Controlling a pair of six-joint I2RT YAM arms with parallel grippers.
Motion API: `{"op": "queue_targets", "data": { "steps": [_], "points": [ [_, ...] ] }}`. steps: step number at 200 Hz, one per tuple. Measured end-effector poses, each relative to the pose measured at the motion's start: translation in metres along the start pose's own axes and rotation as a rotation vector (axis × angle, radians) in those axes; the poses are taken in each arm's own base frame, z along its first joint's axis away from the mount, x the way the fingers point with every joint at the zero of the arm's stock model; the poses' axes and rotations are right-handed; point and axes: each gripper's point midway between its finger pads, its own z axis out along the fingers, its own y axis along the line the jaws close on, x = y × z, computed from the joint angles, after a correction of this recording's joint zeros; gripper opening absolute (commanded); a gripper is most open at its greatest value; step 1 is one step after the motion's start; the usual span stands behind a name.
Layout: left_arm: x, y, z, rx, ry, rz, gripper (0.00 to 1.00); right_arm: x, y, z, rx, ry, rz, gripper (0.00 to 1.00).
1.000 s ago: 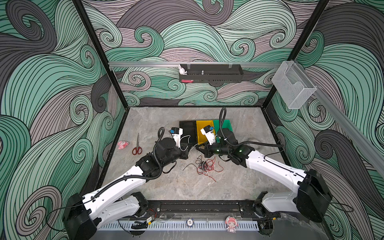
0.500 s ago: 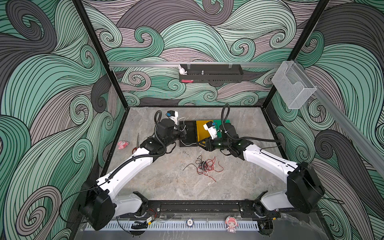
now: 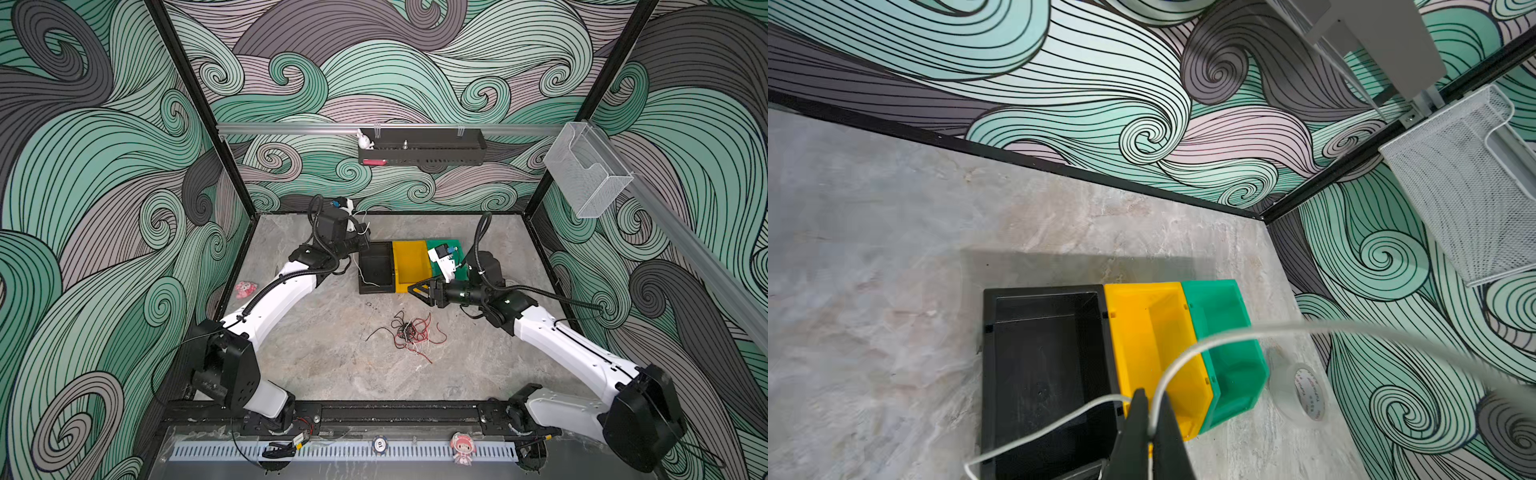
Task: Untangle the cables
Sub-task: 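Carry the white wire over the black bin with the left gripper while the right withdraws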
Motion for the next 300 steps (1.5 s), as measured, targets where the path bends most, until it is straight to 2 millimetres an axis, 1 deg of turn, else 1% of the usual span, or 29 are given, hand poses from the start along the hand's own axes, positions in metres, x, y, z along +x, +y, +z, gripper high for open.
{"op": "queue_targets", "data": {
  "steps": [29, 67, 98, 123, 140, 161, 180, 197, 215, 242, 276, 300],
  "points": [
    [0.002, -0.007, 0.015, 0.033, 0.034, -0.001, 0.00, 0.010, -0.010, -0.002, 0.019, 0.015, 0.025, 0.50],
    [-0.008, -0.013, 0.031, 0.044, 0.038, 0.034, 0.00, 0.022, -0.017, -0.004, 0.022, 0.034, 0.049, 0.50],
    [-0.009, -0.005, 0.040, 0.001, 0.051, 0.081, 0.00, 0.024, -0.017, -0.011, 0.021, 0.026, 0.051, 0.50],
    [-0.009, 0.004, 0.040, -0.044, 0.057, 0.117, 0.00, 0.025, -0.017, -0.015, 0.021, 0.017, 0.053, 0.50],
    [-0.011, 0.005, 0.040, -0.052, 0.054, 0.131, 0.00, 0.026, -0.019, -0.015, 0.020, 0.019, 0.057, 0.50],
    [-0.008, 0.009, 0.049, -0.058, 0.066, 0.142, 0.00, 0.027, -0.019, -0.015, 0.016, 0.022, 0.066, 0.50],
    [0.003, 0.017, 0.062, -0.073, 0.098, 0.146, 0.00, 0.030, -0.019, -0.015, 0.014, 0.026, 0.072, 0.50],
    [0.019, 0.025, 0.076, -0.089, 0.140, 0.147, 0.00, 0.032, -0.021, -0.015, 0.016, 0.030, 0.081, 0.50],
    [0.034, 0.034, 0.085, -0.105, 0.185, 0.140, 0.00, 0.033, -0.021, -0.015, 0.017, 0.032, 0.083, 0.51],
    [0.053, 0.042, 0.088, -0.120, 0.233, 0.129, 0.00, 0.035, -0.023, -0.014, 0.019, 0.035, 0.088, 0.51],
    [0.079, 0.044, 0.089, -0.127, 0.291, 0.133, 0.00, 0.041, -0.031, -0.009, 0.025, 0.048, 0.110, 0.50],
    [0.097, 0.045, 0.097, -0.129, 0.337, 0.135, 0.00, 0.046, -0.034, -0.006, 0.029, 0.062, 0.125, 0.50]
  ]
}}
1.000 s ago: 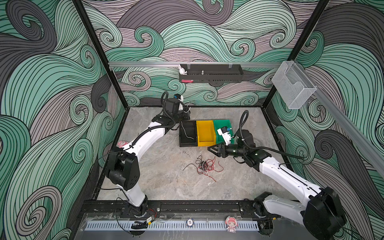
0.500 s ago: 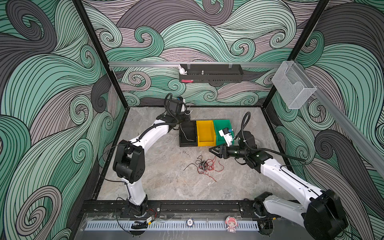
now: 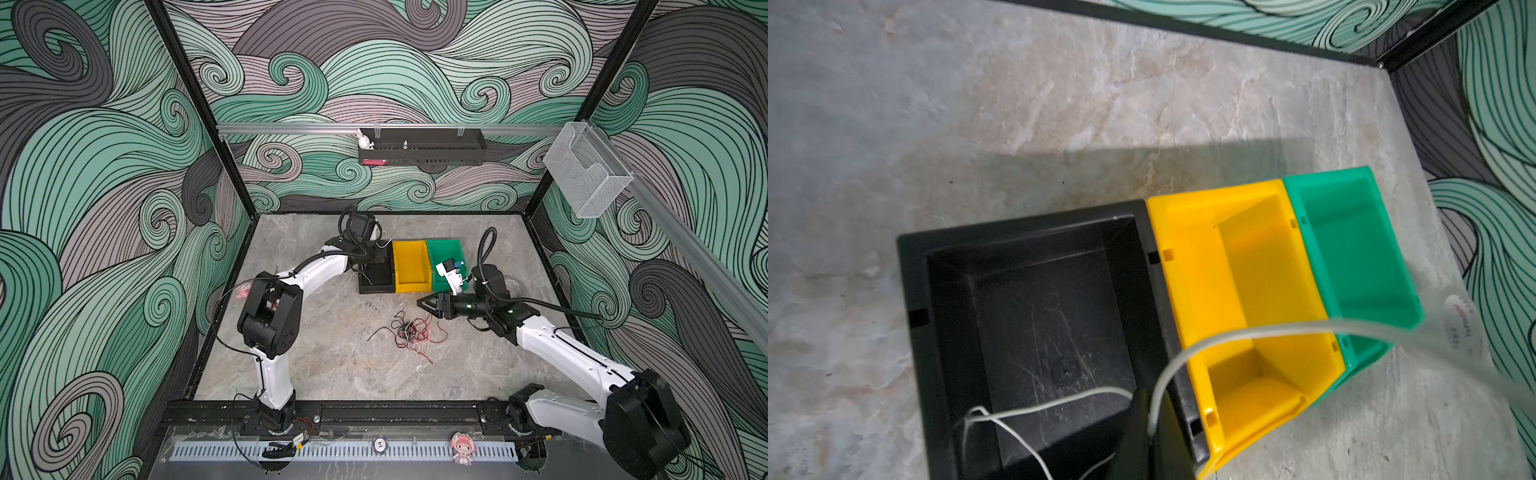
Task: Untangle the cables
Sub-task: 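Carry the white wire over the black bin with the left gripper while the right withdraws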
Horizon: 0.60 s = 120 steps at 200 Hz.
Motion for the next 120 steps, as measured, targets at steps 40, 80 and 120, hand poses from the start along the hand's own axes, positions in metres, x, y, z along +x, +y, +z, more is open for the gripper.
{"op": "queue_targets", "data": {
  "steps": [40, 80, 120],
  "points": [
    [0.031, 0.010, 0.026, -0.030, 0.106, -0.016, 0.00, -0.001, 0.000, 0.000, -0.002, -0.005, 0.000, 0.51],
    [0.053, 0.021, 0.039, -0.068, 0.185, -0.042, 0.06, -0.001, 0.000, 0.001, -0.004, -0.008, 0.001, 0.50],
    [0.050, 0.020, 0.037, -0.069, 0.183, -0.061, 0.25, 0.001, -0.001, 0.001, -0.003, -0.007, 0.007, 0.51]
  ]
}}
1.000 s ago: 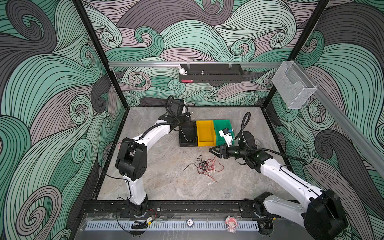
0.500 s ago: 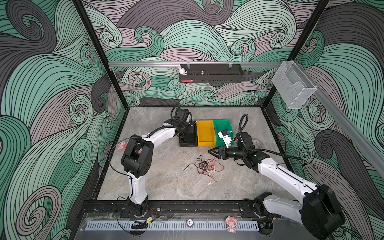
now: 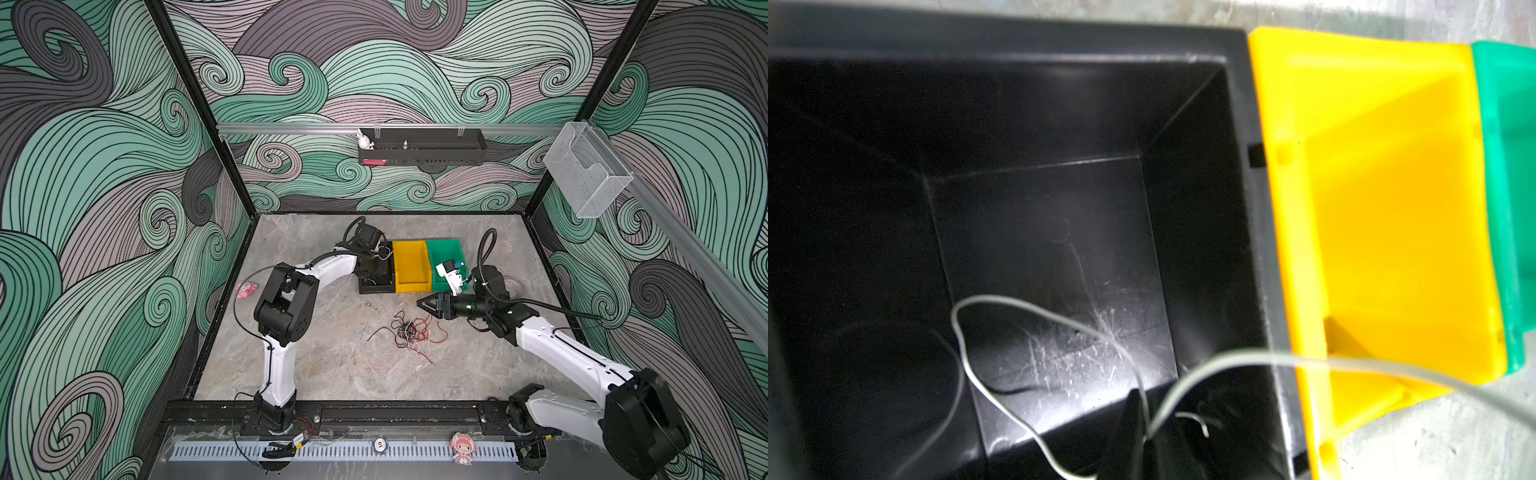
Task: Untangle the cables
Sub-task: 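Carry the white wire over the black bin with the left gripper while the right withdraws, then open the left gripper to drop the white wire into the black bin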
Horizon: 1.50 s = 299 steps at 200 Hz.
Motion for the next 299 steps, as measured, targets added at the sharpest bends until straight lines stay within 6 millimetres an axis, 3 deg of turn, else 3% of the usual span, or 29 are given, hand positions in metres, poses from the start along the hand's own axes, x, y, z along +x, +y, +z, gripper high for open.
{"op": "queue_targets", "data": {
  "steps": [48, 119, 188, 210, 257, 299],
  "points": [
    [0.004, 0.003, -0.002, -0.014, 0.018, -0.008, 0.44, 0.000, 0.000, 0.000, -0.002, 0.001, 0.002, 0.51],
    [-0.004, 0.017, -0.029, -0.147, 0.001, 0.091, 0.46, -0.001, 0.001, 0.000, -0.007, -0.005, 0.008, 0.51],
    [0.006, 0.028, -0.038, -0.235, 0.053, 0.189, 0.46, -0.004, -0.001, 0.006, -0.017, -0.001, 0.028, 0.51],
    [0.003, 0.024, -0.050, -0.220, 0.033, 0.192, 0.46, -0.003, -0.002, 0.007, -0.015, 0.002, 0.032, 0.51],
    [0.001, 0.001, -0.098, -0.103, -0.053, 0.185, 0.47, 0.000, -0.008, 0.007, 0.016, 0.013, 0.051, 0.52],
    [0.037, -0.017, -0.118, 0.034, -0.064, 0.154, 0.47, 0.010, -0.019, 0.007, 0.069, 0.042, 0.088, 0.52]
  ]
}}
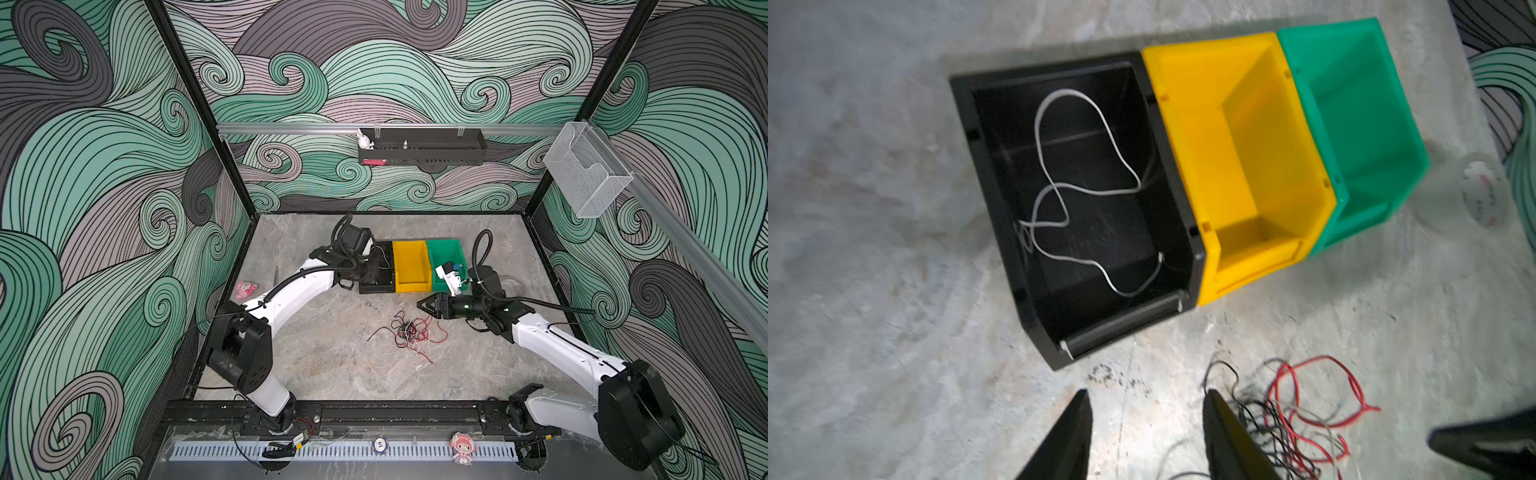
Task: Untangle the cables
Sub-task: 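Open the left gripper to drop the white wire into the black bin, then lower both grippers onto the red and black wire tangle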
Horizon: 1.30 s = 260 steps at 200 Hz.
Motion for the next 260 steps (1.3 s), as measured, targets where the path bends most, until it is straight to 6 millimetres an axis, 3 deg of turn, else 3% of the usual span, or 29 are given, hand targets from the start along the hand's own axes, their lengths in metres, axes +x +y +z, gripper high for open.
{"op": "queue_targets", "data": {
  "steps": [48, 83, 116, 124, 144, 197, 230, 243, 260],
  "points": [
    [0.061, -0.038, 0.008, 0.165, 0.053, -0.037, 0.47, 0.019, -0.015, 0.003, 0.082, 0.051, 0.030, 0.52],
    [0.093, -0.070, 0.017, 0.257, 0.076, -0.030, 0.47, 0.041, -0.029, 0.005, 0.183, 0.104, 0.043, 0.52],
    [0.109, -0.092, 0.021, 0.307, 0.078, -0.024, 0.48, 0.057, -0.049, 0.002, 0.277, 0.124, 0.071, 0.52],
    [0.110, -0.097, 0.022, 0.316, 0.074, -0.020, 0.54, 0.059, -0.053, 0.001, 0.294, 0.124, 0.081, 0.52],
    [0.114, -0.107, 0.027, 0.332, 0.075, -0.014, 0.55, 0.061, -0.059, 0.001, 0.320, 0.118, 0.099, 0.52],
    [0.134, -0.114, 0.051, 0.312, 0.119, 0.002, 0.55, 0.050, -0.065, 0.010, 0.341, 0.087, 0.125, 0.50],
    [0.149, -0.108, 0.068, 0.269, 0.160, 0.009, 0.47, 0.047, -0.073, 0.022, 0.353, 0.095, 0.154, 0.46],
    [0.152, -0.105, 0.073, 0.254, 0.170, 0.008, 0.42, 0.047, -0.075, 0.025, 0.356, 0.097, 0.164, 0.42],
    [0.154, -0.103, 0.077, 0.241, 0.176, 0.007, 0.35, 0.045, -0.077, 0.028, 0.359, 0.097, 0.169, 0.28]
  ]
}}
